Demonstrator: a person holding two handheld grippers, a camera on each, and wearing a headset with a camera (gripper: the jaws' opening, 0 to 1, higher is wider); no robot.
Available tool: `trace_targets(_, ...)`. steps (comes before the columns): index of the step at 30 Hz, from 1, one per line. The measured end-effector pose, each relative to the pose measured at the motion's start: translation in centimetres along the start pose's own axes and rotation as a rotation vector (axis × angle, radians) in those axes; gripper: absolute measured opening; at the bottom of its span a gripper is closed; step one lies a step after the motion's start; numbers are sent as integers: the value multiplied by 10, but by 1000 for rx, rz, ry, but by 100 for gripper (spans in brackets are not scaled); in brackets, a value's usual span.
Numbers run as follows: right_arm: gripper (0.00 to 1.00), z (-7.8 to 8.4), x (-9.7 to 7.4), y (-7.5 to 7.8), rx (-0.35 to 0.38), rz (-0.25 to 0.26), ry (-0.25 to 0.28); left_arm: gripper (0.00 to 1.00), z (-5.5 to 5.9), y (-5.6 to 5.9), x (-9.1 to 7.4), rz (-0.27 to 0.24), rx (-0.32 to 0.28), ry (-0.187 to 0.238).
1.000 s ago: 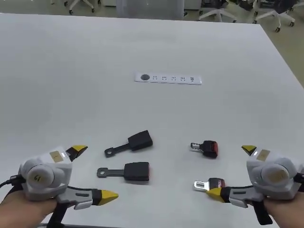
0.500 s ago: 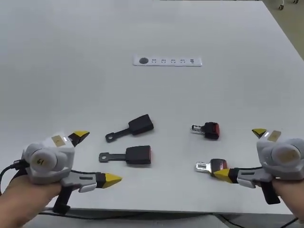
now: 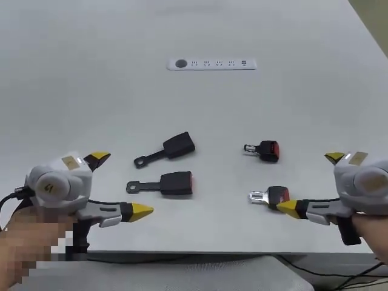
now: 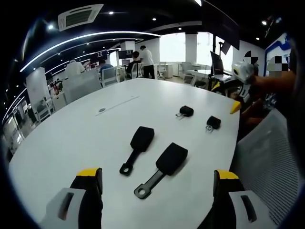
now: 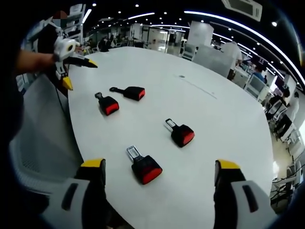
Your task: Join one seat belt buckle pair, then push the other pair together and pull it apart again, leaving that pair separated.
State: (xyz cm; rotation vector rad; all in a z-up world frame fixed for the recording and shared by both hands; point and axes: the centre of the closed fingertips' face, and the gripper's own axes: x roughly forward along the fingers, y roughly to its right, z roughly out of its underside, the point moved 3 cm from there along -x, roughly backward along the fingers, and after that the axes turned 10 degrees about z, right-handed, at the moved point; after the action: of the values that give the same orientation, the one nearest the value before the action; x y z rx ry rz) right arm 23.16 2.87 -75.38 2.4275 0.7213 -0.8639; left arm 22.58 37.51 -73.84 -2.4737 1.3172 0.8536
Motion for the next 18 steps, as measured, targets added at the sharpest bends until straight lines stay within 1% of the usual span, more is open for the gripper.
trace_targets(1, 97, -1, 0, -5, -25, -19, 10, 98, 0, 0, -1, -2, 3, -1)
trace_targets(3, 96, -3, 0, -10, -73, -36, 16, 98, 1, -1, -3, -4, -2, 0)
trace_targets(5, 97, -2, 0, -12, -78, -20, 3, 98, 2, -2, -4, -14, -1, -5)
trace_targets(7, 96, -3, -1, -13, -78, -25, 8, 96, 4, -1, -6, -12, -6, -13)
trace_targets(9, 96, -4, -3, -13, -76, -21, 11, 96, 4, -1, -7, -15, 8, -17)
trace_targets(12, 95, -4, -4, -16, -82, -34, 6, 96, 4, -1, -7, -16, 21, -21)
trace_targets(13, 93, -3, -5, -17, -78, -44, -1, 98, 3, -1, -7, -24, 27, -19)
trace_targets(14, 92, -3, -6, -18, -76, -44, -5, 100, 2, 0, -6, -22, 30, -17)
trace_targets(16, 90, -3, -8, -17, -73, -46, -5, 97, 4, 4, -5, 3, 48, -34)
trace_targets(18, 88, -1, -9, -16, -70, -52, -3, 95, 5, 5, -3, 7, 58, -47)
